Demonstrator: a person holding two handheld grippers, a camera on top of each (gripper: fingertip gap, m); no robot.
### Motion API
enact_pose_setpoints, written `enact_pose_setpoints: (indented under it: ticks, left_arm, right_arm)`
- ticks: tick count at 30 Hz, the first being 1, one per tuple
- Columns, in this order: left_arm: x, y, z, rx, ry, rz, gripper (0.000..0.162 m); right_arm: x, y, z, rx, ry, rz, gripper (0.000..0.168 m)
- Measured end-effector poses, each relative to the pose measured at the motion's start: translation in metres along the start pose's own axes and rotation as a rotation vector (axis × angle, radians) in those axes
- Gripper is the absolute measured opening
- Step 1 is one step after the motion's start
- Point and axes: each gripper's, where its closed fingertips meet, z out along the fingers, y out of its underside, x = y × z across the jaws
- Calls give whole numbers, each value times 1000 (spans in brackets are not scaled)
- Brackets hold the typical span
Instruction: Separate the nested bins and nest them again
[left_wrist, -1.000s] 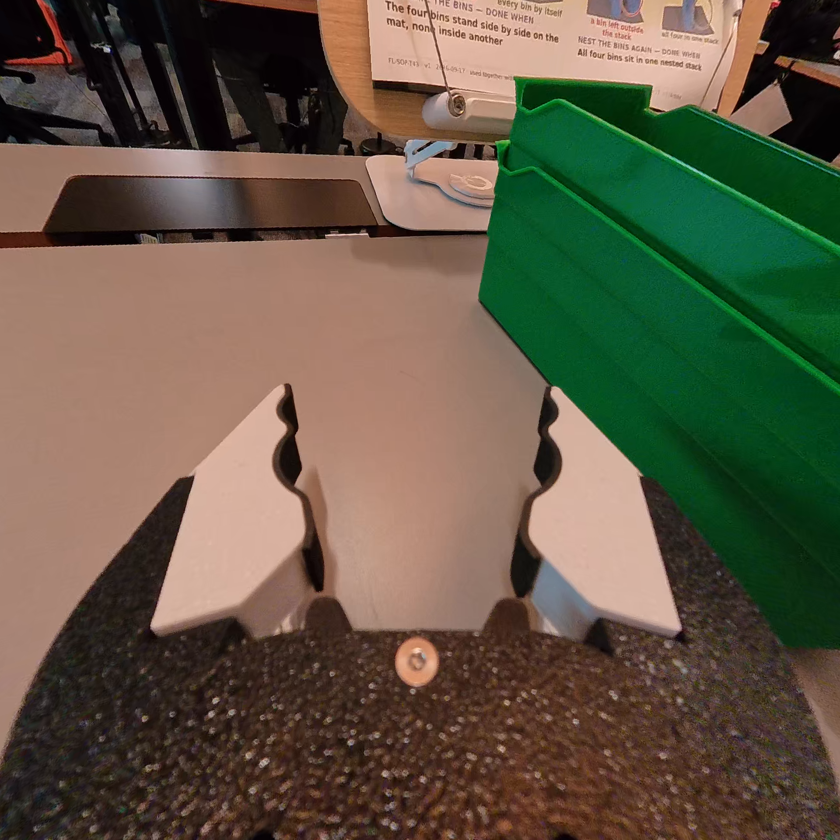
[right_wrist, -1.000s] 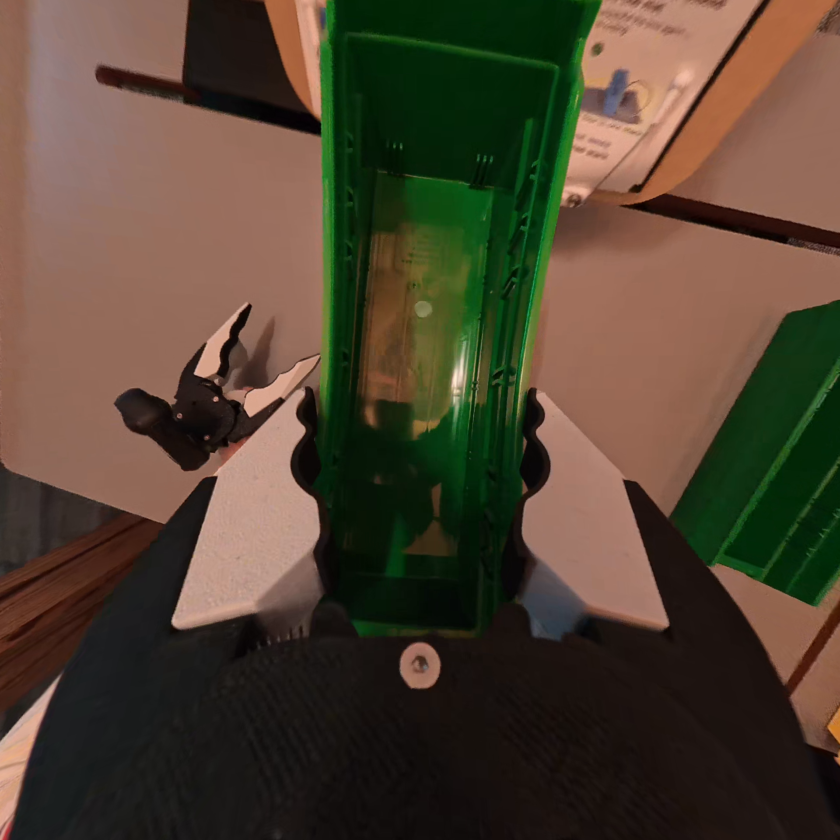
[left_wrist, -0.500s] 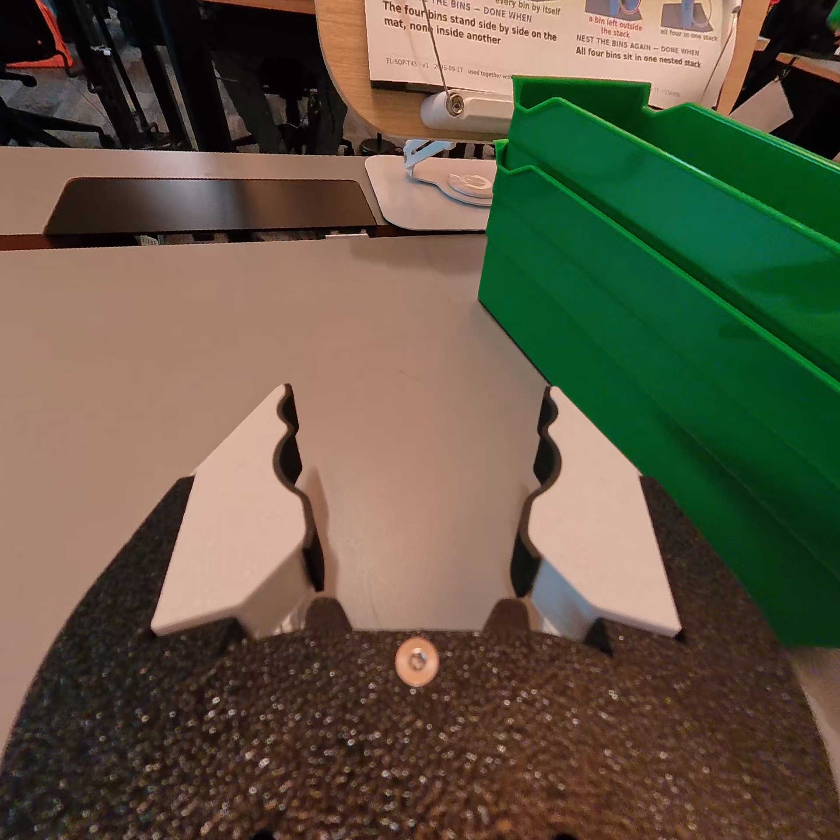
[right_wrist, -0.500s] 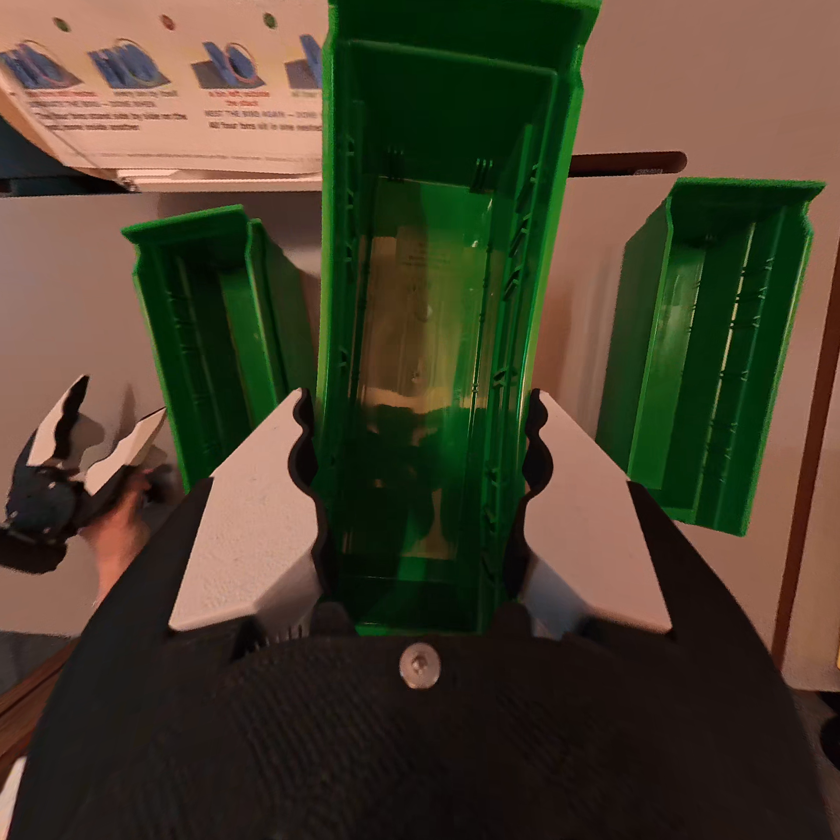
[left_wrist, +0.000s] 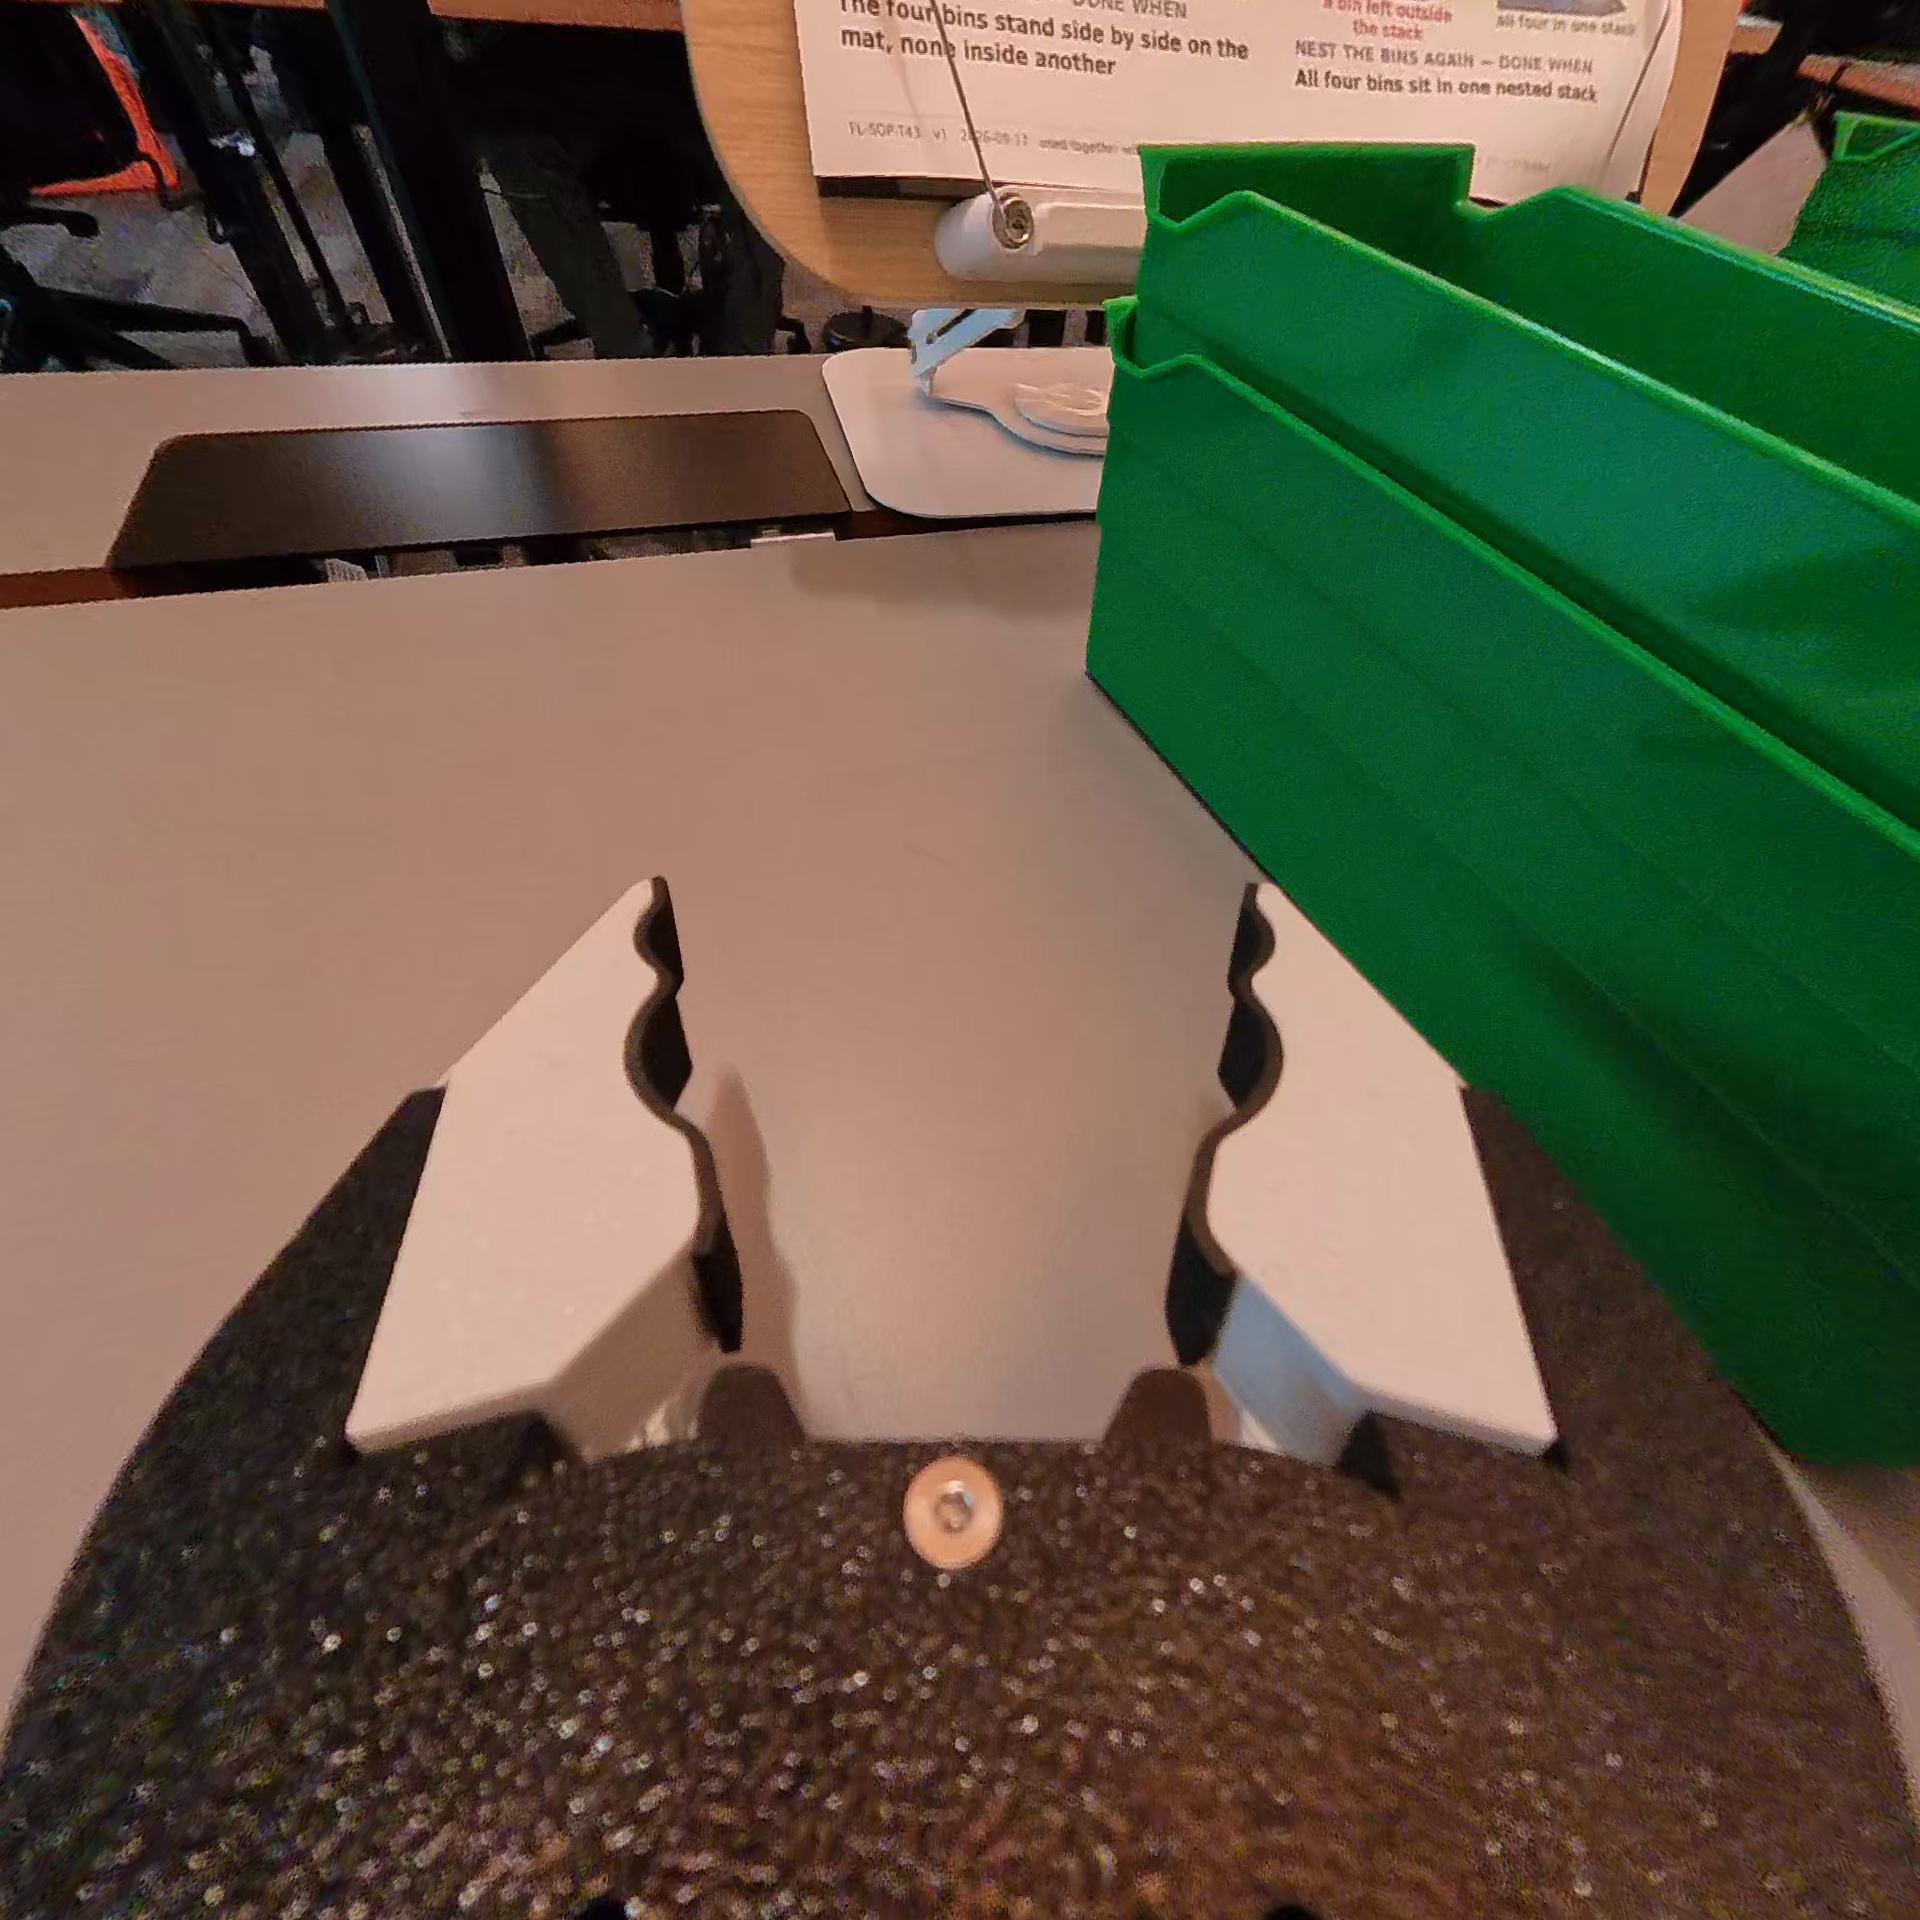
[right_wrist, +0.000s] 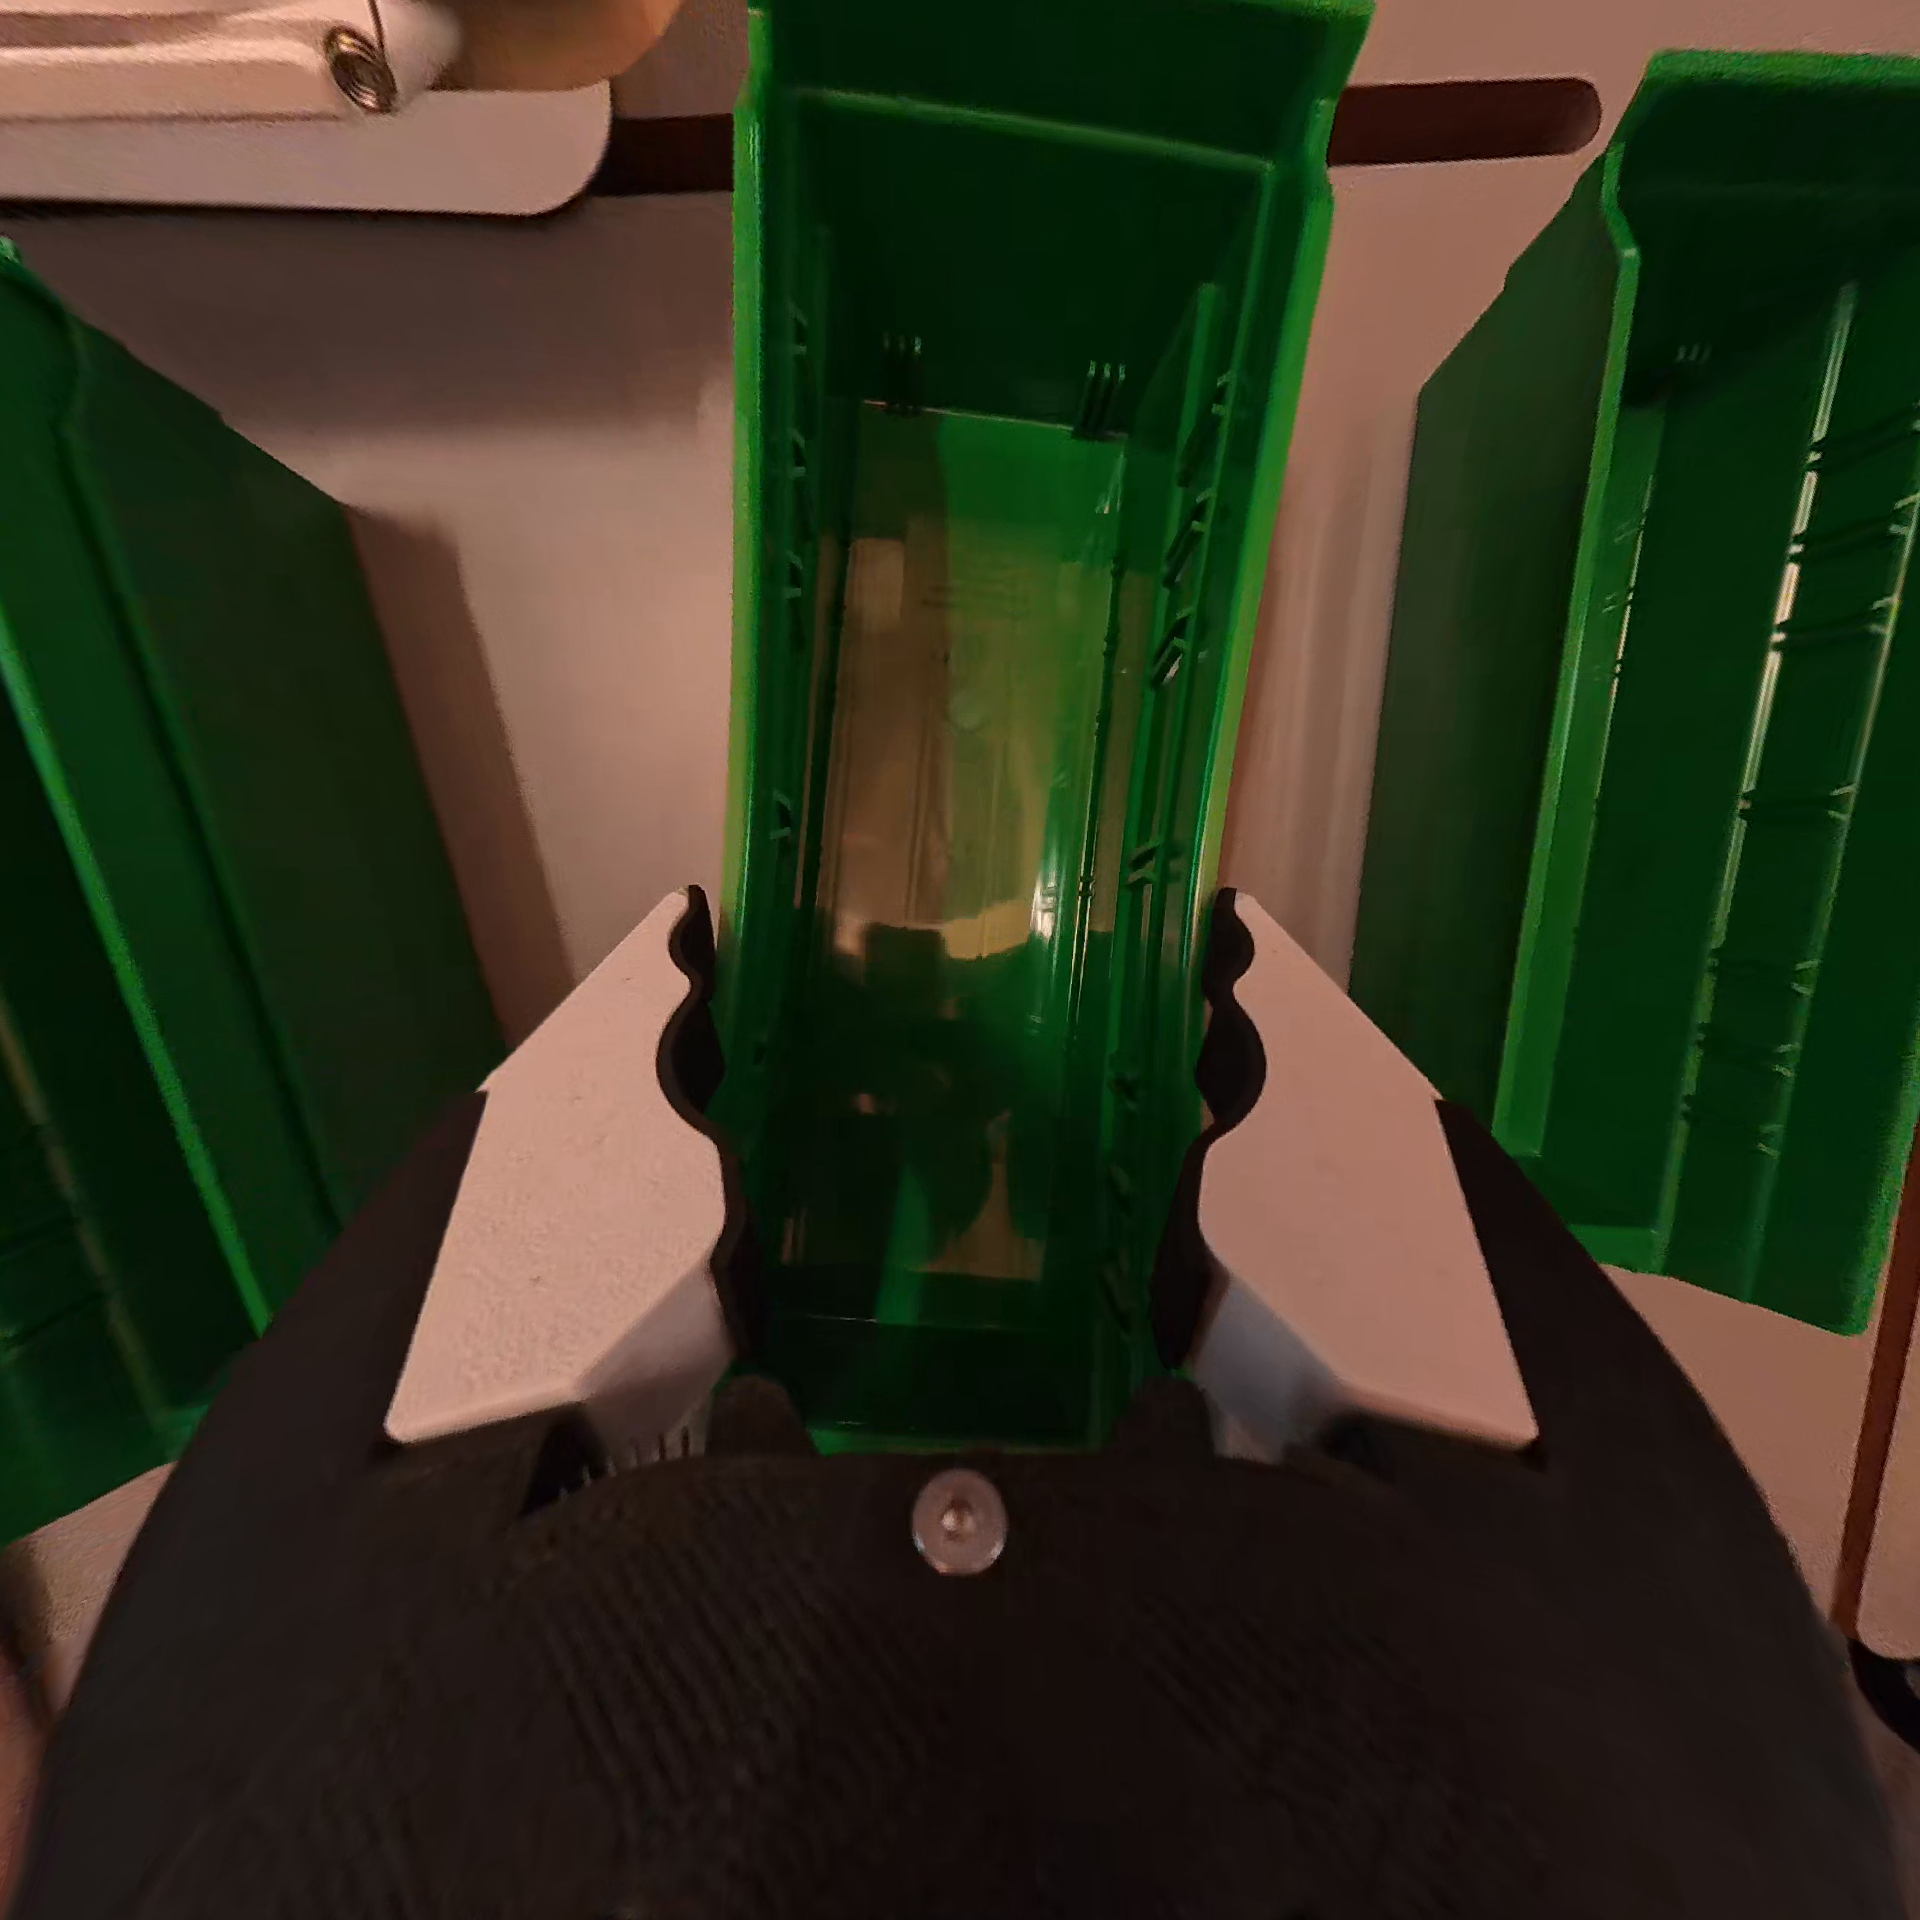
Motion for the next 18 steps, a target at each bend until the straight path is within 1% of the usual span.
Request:
enact_pose_setpoints:
  ticks: [4, 9, 18]
  left_arm:
    - [3, 1, 0, -5, -9, 34, 103]
    - [3, 1, 1, -6, -13, 41, 103]
    - [2, 1, 1, -7, -13, 36, 103]
  right_arm:
    - [2, 6, 10, 46, 25, -19, 95]
    - [-2, 8, 22, 84, 16, -36, 96]
    - [-4, 9, 37, 104, 28, -64, 98]
